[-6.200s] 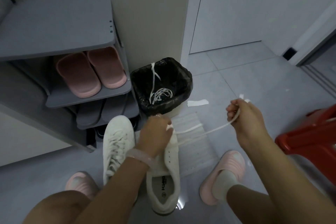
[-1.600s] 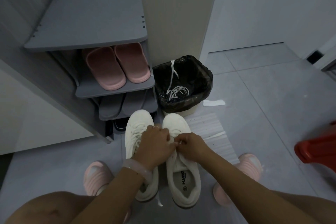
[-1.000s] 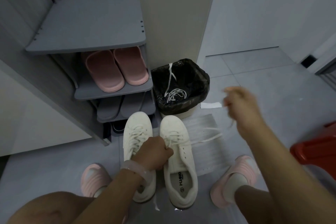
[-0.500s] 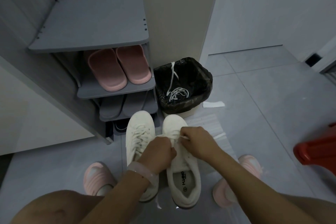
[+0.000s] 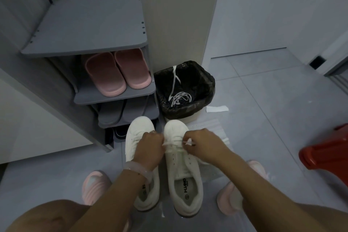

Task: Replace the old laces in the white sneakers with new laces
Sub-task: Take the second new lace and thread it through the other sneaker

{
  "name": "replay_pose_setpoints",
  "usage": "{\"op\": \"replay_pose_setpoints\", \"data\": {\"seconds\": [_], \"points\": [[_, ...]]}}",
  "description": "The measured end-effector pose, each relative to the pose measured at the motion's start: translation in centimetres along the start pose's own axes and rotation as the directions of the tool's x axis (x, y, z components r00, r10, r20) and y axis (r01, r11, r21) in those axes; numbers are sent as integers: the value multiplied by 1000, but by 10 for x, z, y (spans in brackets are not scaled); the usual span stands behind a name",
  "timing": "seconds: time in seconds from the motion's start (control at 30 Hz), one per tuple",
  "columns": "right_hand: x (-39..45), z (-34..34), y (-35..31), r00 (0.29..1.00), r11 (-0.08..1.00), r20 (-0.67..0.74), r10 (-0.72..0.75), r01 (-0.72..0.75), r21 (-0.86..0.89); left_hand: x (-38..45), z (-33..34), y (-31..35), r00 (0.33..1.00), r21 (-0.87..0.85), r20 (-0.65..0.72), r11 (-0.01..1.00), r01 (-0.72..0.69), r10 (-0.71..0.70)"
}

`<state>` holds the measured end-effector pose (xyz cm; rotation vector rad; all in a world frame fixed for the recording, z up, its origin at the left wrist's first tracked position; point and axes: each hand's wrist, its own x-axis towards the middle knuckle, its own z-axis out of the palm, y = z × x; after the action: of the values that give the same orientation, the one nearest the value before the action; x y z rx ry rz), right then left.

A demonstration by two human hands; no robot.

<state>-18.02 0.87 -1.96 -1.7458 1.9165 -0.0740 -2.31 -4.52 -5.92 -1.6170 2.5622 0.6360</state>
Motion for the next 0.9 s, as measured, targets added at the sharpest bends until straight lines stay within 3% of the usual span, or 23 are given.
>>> {"op": "replay_pose_setpoints", "data": {"seconds": [0.1,0.2,0.23,0.27,0.33,0.4,0.47,0.57,0.6,0.7,0.77,0.83,0.9], "points": [[2,18,-11,999,999,50,-15,18,-43,0,5,-3,999,-41,33,999,14,-12],[3,24,-13,1000,999,27,3,-2,-47,2,-7,-4,995,-382,57,918,102,-87],[4,26,-13,1000,999,19,6,-5,-42,3,-13,-4,983,-567,103,803,185,-153],[5,27,-13,1000,999,18,7,-7,-35,3,-18,-2,959,-734,192,619,281,-208],[5,30,-13,999,1000,25,20,-20,-18,1,-23,3,886,-854,409,249,456,-218],[7,33,-12,999,999,36,33,-32,-12,0,-22,5,829,-831,529,88,549,-181],[7,35,-11,998,999,39,40,-39,-23,-1,-21,8,798,-803,585,31,595,-142],[7,36,-12,998,999,33,47,-47,-1,-2,-21,12,785,-790,602,35,612,-144],[7,36,-12,998,999,34,50,-50,12,-1,-19,12,797,-792,582,110,600,-162],[8,34,-10,997,995,50,64,-68,72,0,-13,8,870,-730,451,480,488,-199],[10,34,-8,996,992,66,61,-68,103,-1,-12,4,913,-666,357,632,396,-197],[10,33,-8,996,991,70,56,-64,118,-3,-14,2,924,-670,322,639,377,-206],[11,32,-7,996,989,68,56,-65,131,-3,-16,4,894,-767,388,459,448,-223]]}}
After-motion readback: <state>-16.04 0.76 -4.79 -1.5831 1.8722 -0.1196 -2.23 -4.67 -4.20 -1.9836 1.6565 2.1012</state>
